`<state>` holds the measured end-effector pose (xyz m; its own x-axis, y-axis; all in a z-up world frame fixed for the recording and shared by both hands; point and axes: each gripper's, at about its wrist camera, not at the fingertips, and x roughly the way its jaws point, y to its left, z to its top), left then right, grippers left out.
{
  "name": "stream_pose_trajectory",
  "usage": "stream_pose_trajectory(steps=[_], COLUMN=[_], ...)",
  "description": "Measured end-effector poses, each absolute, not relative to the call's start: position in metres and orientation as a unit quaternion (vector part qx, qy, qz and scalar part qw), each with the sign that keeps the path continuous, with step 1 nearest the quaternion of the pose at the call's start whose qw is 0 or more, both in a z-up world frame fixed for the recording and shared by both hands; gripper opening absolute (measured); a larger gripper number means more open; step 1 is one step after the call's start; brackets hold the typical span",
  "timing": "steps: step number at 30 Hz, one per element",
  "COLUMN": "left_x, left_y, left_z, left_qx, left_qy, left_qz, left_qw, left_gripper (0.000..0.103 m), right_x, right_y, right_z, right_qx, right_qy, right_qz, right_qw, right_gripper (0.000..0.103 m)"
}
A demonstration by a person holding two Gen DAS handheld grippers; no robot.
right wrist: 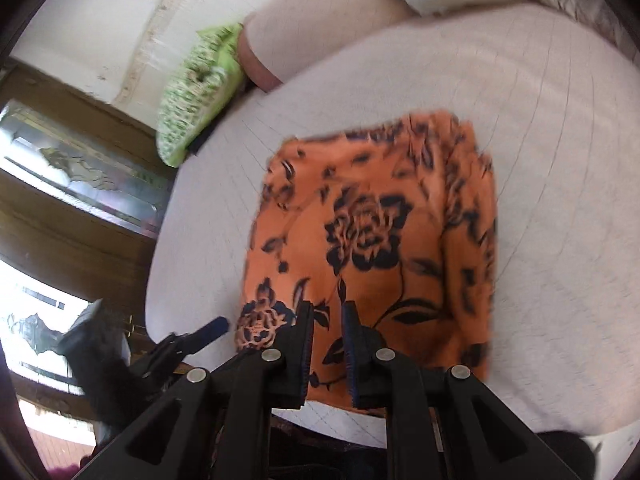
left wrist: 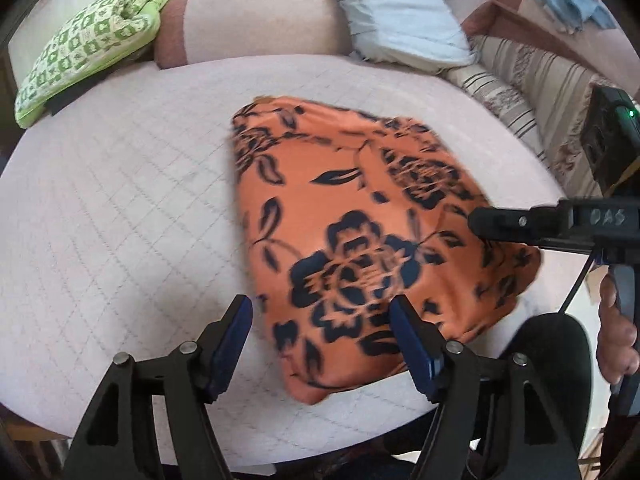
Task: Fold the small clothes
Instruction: 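Smooth the folded blouse bundle with the left tool open while the right tool pinches its side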
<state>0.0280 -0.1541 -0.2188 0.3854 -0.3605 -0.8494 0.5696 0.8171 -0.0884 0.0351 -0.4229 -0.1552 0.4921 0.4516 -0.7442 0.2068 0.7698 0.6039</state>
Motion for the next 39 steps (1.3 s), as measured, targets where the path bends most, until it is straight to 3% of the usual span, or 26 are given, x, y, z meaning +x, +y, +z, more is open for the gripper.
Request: stream_pose_trajectory(steps=[7,24,31,39], left_x=[0.03,0.028,0.023,0.047], left_y=[-0.152,-0.145,-0.146,-0.15], left_z=[-0.233,-0.239,-0.227,-0.196], left_qx=[0.113,0.127,0.134,0.128], left_qy=[0.483,0.471,0.456,0.433], left_qz=[-0.274,-0.27,-0.263,-0.253], left_qw=[0.824,0.83,0.84,0.855], left_gripper=[0.072,0.072,0.072,0.072], right_x=[0.011,-0.024,-0.017,0.007], right_y=[-0.432,-0.43,-0.422,-0.436], right_z=[-0.187,-0.22,-0.194,-0.131], right_qx=[0.305,0.322,0.317,0.288], right_qy=[0.513,0.512,0.527,0.474], right_qz=[0.018,0.014,0.013,0.026], right_qw=[0.802,0.796,0.788,0.832], right_gripper=[0.016,0.003,0.008,0.01])
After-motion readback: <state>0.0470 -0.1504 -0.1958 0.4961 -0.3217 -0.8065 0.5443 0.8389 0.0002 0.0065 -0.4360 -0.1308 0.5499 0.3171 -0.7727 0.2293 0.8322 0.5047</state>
